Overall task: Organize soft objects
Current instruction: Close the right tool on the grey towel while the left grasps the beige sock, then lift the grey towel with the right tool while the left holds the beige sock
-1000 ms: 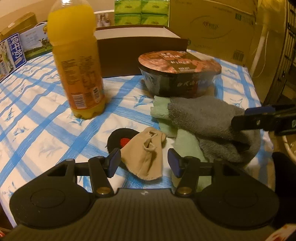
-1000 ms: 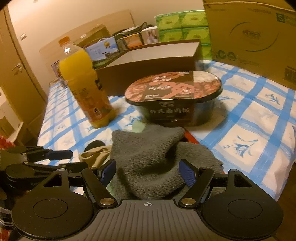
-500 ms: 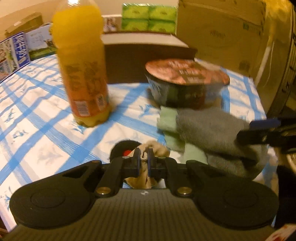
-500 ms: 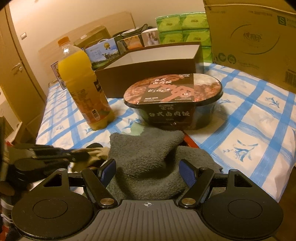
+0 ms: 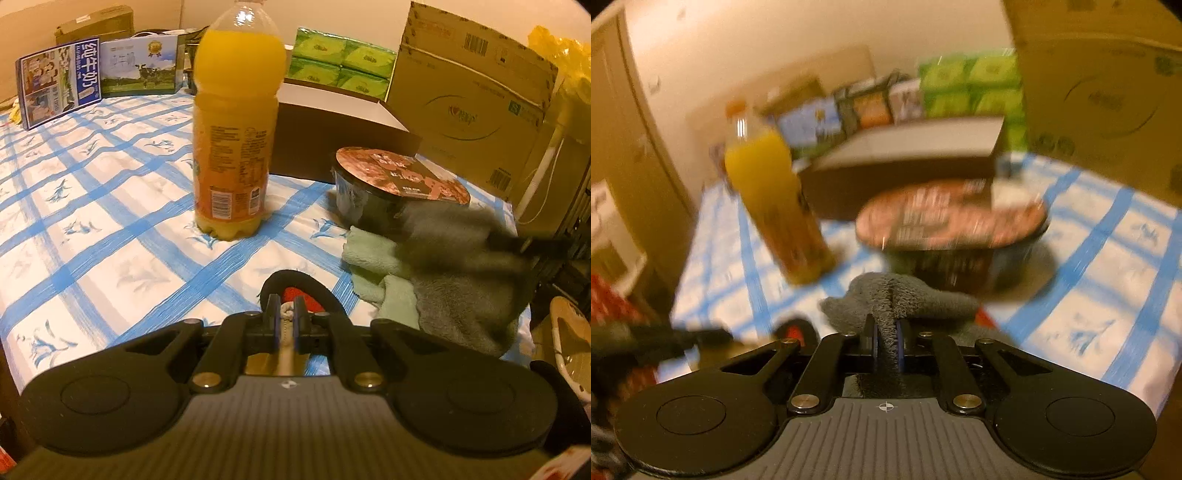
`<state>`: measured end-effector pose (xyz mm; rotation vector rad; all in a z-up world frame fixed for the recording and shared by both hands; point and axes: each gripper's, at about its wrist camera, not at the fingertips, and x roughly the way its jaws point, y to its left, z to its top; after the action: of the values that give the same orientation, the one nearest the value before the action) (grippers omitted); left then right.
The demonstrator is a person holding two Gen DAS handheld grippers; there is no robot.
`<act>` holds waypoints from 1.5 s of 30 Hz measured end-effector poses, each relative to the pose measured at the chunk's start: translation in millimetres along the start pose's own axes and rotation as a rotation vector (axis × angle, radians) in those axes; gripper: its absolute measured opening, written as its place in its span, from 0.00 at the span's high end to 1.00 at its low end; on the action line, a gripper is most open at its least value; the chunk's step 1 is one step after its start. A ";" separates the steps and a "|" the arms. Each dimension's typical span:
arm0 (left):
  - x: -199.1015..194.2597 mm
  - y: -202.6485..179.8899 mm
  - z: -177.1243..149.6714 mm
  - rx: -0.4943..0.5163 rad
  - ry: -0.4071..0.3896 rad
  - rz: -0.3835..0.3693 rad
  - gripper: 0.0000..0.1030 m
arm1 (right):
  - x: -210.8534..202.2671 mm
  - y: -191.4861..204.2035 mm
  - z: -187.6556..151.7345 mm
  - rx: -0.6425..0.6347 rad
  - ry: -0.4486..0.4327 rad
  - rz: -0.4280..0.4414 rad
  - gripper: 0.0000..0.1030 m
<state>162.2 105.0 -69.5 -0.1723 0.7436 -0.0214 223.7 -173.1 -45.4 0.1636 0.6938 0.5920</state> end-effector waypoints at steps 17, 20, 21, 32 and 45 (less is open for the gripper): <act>-29.8 12.3 -23.6 -0.051 -0.009 0.015 0.95 | -52.4 20.3 -7.9 0.176 0.104 0.293 0.91; -32.5 12.0 -29.6 -0.047 0.011 0.017 0.95 | -27.5 20.5 -42.3 0.156 0.319 0.236 0.91; -33.4 11.6 -31.6 -0.047 0.019 0.017 0.95 | -20.3 20.4 -51.0 0.136 0.373 0.196 0.91; -24.7 7.5 -53.1 -0.054 0.100 0.022 0.95 | -15.5 24.7 -56.5 -0.056 0.287 -0.107 0.25; -8.0 9.8 -59.3 -0.064 0.158 0.019 0.92 | 1.6 18.5 -77.8 -0.031 0.314 -0.092 0.52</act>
<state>115.8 106.4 -108.6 -0.2265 0.9045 0.0075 166.2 -160.7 -99.6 0.0084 0.9897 0.5454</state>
